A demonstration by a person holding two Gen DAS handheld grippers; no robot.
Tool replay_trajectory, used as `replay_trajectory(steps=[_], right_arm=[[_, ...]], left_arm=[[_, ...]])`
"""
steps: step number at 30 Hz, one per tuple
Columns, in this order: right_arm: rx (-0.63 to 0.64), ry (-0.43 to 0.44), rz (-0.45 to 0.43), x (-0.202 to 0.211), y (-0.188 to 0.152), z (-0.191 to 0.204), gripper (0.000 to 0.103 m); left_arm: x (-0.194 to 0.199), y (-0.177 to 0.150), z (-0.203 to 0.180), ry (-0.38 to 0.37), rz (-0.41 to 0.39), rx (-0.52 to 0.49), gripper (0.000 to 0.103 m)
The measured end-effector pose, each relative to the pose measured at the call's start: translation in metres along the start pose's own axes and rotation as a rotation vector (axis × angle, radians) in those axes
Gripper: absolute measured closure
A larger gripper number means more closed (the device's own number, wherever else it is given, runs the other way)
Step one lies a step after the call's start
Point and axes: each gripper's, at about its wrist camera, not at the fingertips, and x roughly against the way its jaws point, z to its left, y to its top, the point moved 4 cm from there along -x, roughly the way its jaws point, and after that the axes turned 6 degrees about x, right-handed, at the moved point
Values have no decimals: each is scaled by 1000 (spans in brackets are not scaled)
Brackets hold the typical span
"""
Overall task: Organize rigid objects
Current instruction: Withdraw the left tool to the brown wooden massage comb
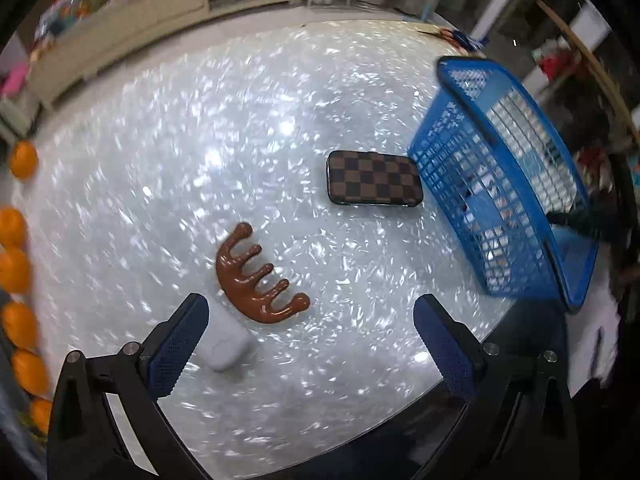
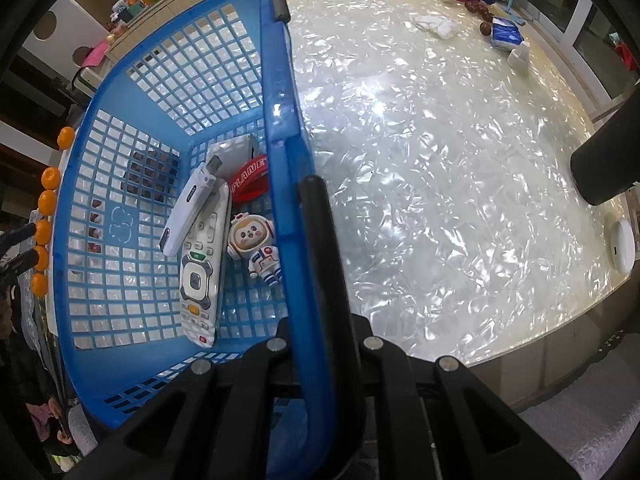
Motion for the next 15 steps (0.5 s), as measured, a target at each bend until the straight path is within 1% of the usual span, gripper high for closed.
replay_trajectory(steps=[1,7,11,15], right_arm=[[2,-2,2,0,0,1,95],[4,-5,5,0,-1,1,95],[3,-7,6,0,0,1,95],[5,-9,6,0,-1,1,95]], left_arm=[[-5,0,4,-13,6,23,0],[-34,-1,23,-14,31,98,0],[-52,-3,30,-7,63,119,0],[-65,-4,38,-3,73,148,0]])
